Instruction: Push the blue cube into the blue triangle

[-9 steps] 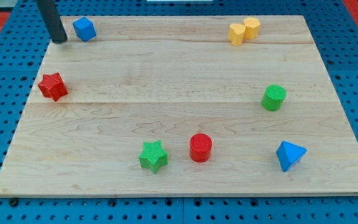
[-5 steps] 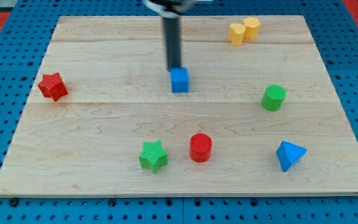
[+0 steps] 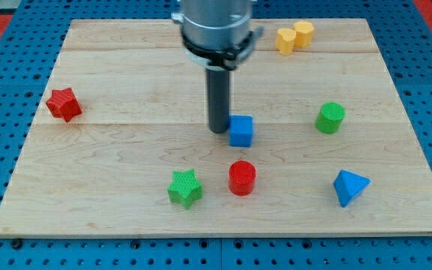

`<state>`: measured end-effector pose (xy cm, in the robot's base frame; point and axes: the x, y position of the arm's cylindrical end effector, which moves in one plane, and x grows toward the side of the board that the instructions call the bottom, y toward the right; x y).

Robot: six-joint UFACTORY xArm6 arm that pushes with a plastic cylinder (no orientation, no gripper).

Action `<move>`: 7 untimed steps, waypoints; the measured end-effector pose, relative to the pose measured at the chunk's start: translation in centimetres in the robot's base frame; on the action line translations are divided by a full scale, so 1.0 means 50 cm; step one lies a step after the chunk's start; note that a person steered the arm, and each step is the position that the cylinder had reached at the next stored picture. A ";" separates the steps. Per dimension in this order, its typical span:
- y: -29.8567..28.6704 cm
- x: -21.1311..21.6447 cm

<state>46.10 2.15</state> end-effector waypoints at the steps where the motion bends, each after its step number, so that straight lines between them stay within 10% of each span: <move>1: 0.084 0.002; 3: 0.253 0.115; 7: 0.258 0.064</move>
